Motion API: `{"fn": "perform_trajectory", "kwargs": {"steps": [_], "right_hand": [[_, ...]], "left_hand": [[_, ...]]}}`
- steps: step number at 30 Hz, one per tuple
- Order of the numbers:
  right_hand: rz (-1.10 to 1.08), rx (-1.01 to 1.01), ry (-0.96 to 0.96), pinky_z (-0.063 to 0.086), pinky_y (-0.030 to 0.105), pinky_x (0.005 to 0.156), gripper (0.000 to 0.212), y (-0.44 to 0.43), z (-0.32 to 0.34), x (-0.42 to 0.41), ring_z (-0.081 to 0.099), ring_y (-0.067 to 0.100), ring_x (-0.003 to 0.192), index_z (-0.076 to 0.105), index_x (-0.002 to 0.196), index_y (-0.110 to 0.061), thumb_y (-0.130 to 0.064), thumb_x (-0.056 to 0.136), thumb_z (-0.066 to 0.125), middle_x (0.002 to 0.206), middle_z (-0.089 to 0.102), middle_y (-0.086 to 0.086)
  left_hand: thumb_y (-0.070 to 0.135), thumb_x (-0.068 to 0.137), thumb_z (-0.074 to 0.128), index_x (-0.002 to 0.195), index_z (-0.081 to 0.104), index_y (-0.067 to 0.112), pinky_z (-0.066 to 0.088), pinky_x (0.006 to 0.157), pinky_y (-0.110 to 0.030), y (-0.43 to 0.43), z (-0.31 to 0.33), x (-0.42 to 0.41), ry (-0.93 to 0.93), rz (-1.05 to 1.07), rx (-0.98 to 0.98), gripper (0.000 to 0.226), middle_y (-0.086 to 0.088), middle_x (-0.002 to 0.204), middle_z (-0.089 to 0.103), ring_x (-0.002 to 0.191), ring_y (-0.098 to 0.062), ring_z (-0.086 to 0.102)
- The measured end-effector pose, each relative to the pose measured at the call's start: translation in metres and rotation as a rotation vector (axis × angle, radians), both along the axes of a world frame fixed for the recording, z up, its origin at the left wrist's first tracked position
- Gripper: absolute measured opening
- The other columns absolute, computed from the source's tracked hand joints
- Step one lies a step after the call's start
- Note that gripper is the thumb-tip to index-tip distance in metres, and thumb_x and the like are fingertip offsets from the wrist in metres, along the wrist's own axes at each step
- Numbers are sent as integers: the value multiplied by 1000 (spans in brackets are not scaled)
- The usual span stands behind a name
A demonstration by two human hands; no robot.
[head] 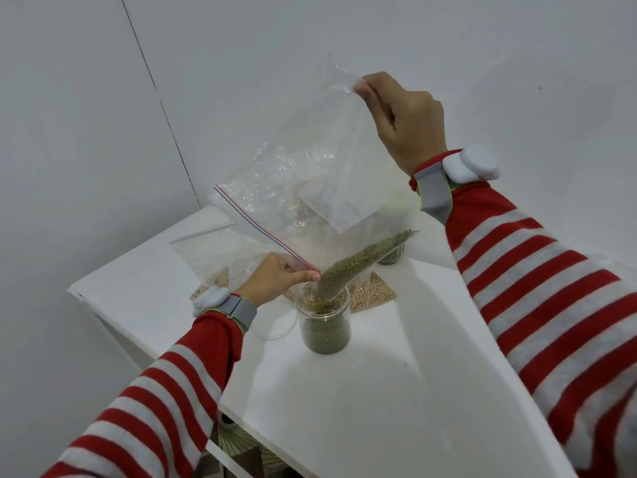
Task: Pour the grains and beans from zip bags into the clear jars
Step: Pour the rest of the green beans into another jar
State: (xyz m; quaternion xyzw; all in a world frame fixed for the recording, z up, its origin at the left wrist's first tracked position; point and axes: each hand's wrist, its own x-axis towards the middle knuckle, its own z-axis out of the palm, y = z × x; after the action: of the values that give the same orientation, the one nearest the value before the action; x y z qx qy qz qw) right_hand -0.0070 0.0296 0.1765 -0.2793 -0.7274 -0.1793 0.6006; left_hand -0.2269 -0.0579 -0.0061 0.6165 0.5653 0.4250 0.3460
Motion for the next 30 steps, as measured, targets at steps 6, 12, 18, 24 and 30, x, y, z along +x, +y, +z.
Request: {"fn": "perform_trajectory", "kwargs": {"steps": [6, 12, 18, 24, 30], "right_hand": [[1, -18, -16, 40, 36, 44, 41, -1, 2, -2, 41, 22, 46, 69, 100, -14, -44, 103, 41, 53, 37, -3], [7, -15, -30, 43, 38, 43, 42, 2, 2, -3, 43, 22, 46, 68, 101, -14, -45, 103, 40, 53, 41, -2], [-2, 10, -30, 43, 38, 43, 41, 2, 4, -5, 43, 22, 45, 68, 101, -15, -45, 103, 41, 52, 45, 2], [0, 44, -43, 41, 36, 42, 37, 2, 5, -6, 40, 19, 45, 68, 100, -15, -42, 103, 44, 54, 39, -5], [12, 18, -44, 37, 32, 44, 36, -1, 6, -7, 37, 19, 46, 69, 100, -14, -41, 103, 44, 54, 36, -6]], "left_hand": [[13, 77, 81, 89, 78, 4, 49, 76, -10, 0, -1, -1, -5, 7, -6, 16, 7, 89, 77, 87, -1, 70], [14, 76, 81, 88, 78, 4, 51, 80, -13, -1, -2, -2, -7, 6, -5, 16, 4, 92, 77, 91, -6, 70], [14, 76, 81, 89, 78, 3, 52, 83, -14, -1, -2, -2, -8, 3, 2, 16, 1, 94, 77, 93, -8, 70], [13, 76, 81, 78, 79, 10, 53, 83, -16, -4, 0, 1, -24, 6, -6, 4, 1, 93, 77, 94, -10, 71], [19, 76, 82, 81, 80, 16, 54, 88, -24, -5, -1, -1, -6, 5, 12, 6, 4, 93, 77, 95, -14, 71]]}}
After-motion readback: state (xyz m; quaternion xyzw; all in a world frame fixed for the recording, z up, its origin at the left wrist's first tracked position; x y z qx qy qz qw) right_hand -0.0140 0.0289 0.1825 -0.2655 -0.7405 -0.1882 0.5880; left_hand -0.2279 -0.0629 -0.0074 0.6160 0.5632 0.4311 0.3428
